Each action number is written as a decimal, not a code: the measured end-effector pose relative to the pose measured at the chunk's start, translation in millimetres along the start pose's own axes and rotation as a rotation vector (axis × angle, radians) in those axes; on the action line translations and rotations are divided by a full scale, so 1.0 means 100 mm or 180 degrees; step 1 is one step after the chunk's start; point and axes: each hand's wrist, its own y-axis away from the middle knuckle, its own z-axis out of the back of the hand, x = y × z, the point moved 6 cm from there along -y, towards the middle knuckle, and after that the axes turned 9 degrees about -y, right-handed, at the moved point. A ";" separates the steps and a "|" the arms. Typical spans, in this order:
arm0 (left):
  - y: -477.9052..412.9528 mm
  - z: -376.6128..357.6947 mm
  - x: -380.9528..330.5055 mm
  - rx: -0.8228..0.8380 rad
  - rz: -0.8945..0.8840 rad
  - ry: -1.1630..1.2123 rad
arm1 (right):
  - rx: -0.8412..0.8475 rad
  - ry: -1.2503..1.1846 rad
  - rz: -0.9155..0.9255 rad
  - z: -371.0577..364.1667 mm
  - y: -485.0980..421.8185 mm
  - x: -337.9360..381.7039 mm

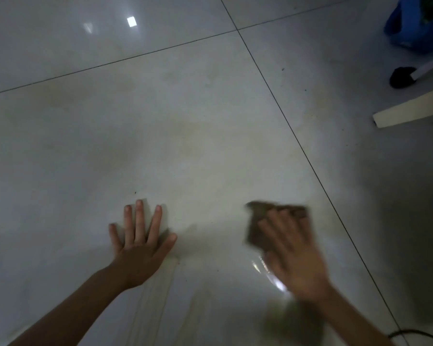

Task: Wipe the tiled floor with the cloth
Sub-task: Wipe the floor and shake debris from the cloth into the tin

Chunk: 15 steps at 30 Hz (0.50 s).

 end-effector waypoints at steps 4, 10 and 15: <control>-0.01 -0.01 -0.01 -0.0006 -0.0020 -0.0046 | -0.0360 0.0119 -0.1661 0.37 0.36 -0.80; 0.01 0.02 0.00 -0.0254 -0.0215 0.0297 | -0.0702 -0.0205 -0.1224 -0.32 -0.06 0.93; 0.35 0.18 0.29 -0.1152 -0.0365 0.0813 | 0.0516 -0.0126 0.1460 -0.71 -0.41 1.78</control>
